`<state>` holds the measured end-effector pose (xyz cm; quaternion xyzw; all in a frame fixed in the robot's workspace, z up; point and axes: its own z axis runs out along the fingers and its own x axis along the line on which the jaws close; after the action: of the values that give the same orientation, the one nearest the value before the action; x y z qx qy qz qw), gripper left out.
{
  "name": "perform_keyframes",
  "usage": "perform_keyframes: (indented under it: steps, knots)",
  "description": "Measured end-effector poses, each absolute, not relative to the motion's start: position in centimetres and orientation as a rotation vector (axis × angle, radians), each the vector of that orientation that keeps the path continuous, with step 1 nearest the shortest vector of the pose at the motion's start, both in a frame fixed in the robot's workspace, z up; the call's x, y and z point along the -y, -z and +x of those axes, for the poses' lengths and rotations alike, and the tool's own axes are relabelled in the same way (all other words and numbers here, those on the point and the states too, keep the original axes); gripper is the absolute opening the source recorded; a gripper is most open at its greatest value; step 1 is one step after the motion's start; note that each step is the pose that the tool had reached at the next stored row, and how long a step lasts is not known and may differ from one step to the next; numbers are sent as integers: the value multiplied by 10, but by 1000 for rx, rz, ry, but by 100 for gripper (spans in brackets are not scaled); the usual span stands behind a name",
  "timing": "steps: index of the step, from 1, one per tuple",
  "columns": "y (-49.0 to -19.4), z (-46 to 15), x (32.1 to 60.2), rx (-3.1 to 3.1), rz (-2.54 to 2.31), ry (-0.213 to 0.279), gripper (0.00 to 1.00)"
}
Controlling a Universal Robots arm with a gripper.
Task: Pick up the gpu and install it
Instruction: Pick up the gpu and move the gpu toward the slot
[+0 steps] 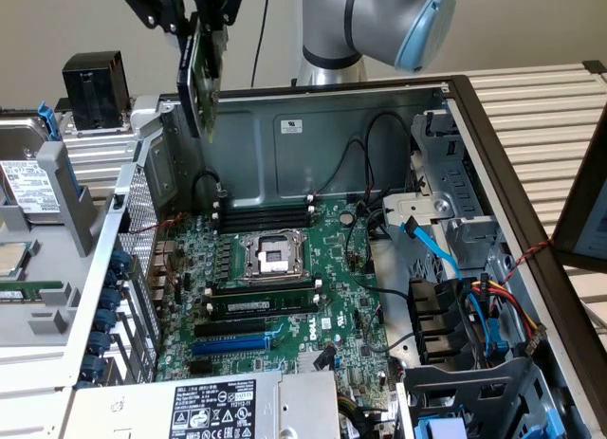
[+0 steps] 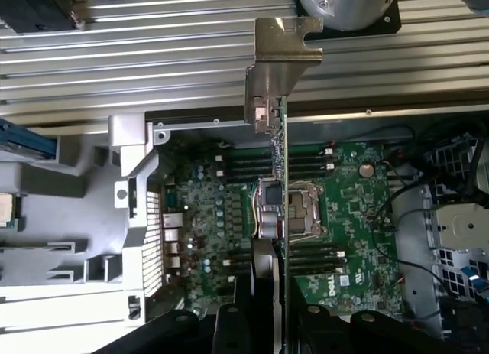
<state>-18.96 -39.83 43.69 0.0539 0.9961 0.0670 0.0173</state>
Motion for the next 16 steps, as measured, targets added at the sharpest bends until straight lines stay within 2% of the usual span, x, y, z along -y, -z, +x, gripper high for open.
perform_keyframes:
  steps: [16]
  knots:
    - [-410,-153,401,-3097,168,-209,28]
